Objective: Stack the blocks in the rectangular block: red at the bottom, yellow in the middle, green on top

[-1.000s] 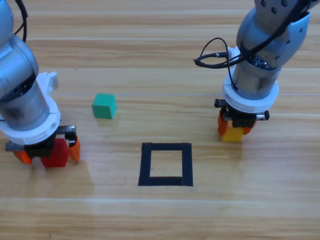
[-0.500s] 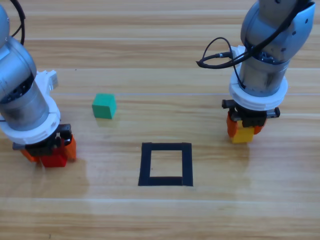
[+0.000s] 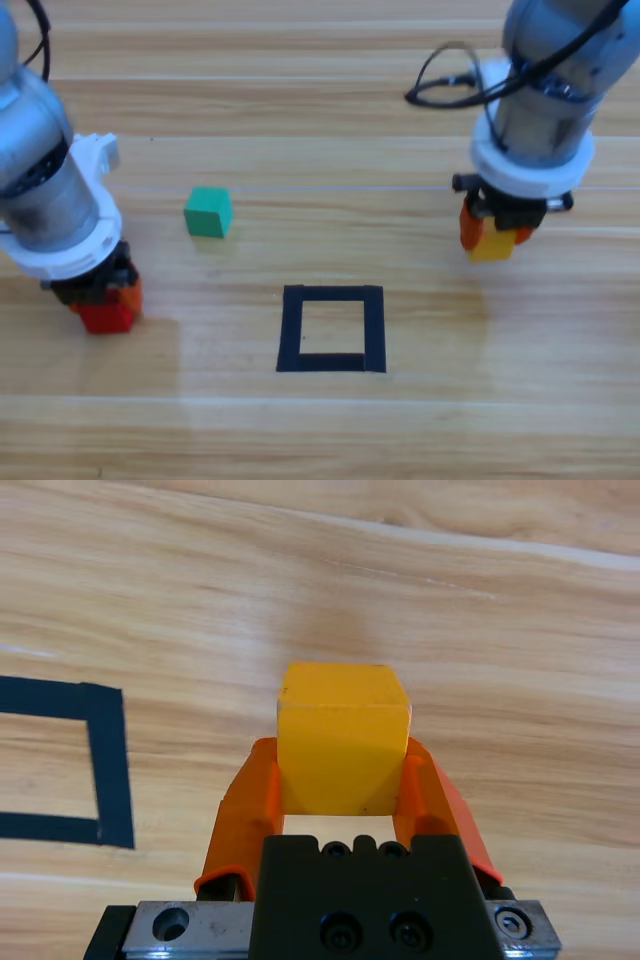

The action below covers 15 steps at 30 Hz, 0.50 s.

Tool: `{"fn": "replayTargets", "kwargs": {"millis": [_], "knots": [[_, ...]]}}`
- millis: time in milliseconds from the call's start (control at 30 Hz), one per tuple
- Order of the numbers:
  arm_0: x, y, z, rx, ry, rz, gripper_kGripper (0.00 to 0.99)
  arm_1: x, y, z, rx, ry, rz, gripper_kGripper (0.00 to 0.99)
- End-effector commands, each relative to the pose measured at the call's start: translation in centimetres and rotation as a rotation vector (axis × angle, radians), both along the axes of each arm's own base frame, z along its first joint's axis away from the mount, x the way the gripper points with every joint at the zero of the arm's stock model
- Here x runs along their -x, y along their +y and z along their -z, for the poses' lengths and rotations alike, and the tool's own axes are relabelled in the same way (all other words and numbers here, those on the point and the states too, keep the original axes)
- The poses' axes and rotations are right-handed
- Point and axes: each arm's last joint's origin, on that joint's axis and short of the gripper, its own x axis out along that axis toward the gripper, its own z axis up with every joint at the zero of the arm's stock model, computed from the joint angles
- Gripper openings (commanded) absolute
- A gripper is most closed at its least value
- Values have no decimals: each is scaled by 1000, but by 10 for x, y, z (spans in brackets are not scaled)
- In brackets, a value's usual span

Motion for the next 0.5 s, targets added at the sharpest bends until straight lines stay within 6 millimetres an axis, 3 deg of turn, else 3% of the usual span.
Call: {"fn": "replayTargets", "kwargs": {"millis": [33, 167, 300, 500], "knots": [[1, -70, -17, -27, -3, 104, 0, 6, -20, -28, -14, -30, 34, 0], [2, -137, -9, -73, 42, 124, 0, 9, -23, -33, -14, -43, 35, 0], [11, -165, -9, -46, 35, 121, 0, 12, -26, -39, -20, -52, 37, 0], [13, -182, -12, -19, 39, 99, 0, 13, -27, -40, -14, -57, 38, 0]]}}
